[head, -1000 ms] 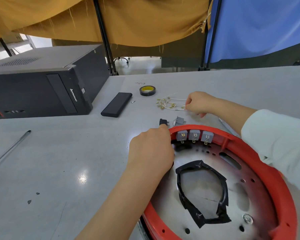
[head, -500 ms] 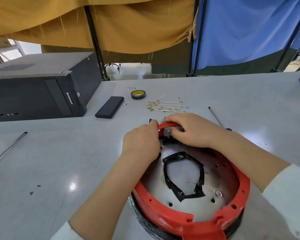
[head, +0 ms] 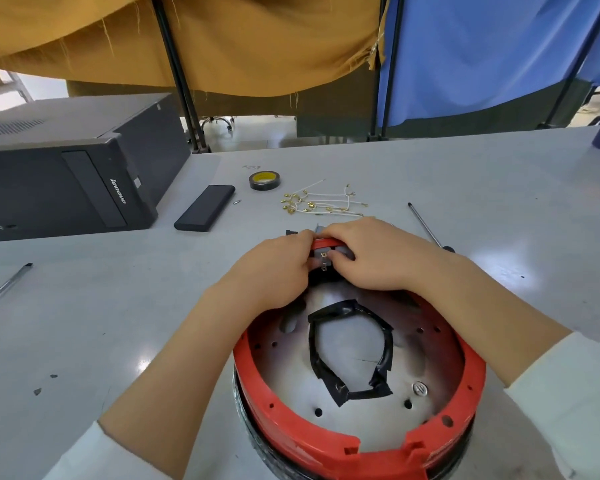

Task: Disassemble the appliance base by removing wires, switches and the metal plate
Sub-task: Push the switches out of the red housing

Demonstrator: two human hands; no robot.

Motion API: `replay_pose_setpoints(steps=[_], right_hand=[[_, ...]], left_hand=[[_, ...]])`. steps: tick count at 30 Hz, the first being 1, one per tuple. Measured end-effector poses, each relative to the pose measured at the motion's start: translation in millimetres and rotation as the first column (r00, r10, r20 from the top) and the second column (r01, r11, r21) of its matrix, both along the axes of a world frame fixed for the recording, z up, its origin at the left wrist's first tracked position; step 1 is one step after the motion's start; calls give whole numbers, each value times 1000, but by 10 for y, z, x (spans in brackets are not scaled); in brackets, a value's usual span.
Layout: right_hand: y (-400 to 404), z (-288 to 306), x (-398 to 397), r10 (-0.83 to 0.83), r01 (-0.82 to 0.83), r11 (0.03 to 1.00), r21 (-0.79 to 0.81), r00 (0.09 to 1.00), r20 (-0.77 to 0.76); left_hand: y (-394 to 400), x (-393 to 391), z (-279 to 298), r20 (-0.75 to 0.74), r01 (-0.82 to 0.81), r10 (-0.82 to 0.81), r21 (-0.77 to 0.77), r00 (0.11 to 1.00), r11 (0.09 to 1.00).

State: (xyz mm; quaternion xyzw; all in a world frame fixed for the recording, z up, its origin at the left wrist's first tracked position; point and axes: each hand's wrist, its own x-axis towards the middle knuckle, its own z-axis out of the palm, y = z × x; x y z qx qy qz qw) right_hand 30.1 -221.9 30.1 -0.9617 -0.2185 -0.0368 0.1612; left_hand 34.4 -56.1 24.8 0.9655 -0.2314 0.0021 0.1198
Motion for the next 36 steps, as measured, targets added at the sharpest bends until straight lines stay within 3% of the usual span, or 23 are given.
replay_pose_setpoints(steps=[10,20,23,29,36], right_hand=[[42,-41,24,20,-18,999,-31,998,57],[92,12,-32,63,-70,948,-312,998,-31],[99,-16,-84,84,-71,946,-315,996,27],[109,-64,-148,104,-52,947,-317,983,150],[91,-119,-155,144,-65,942,-328,964,221]], left_hand=[[-42,25,-40,44,-87,87,-9,995,996],[-31,-35,-2,19,-48,47,35,999,998],[-66,-59,37,-15,-80,82,110,997,991],[-93,-238,-23,163,-159,139,121,977,980],[-198,-260,-50,235,-221,172,201,957,954]])
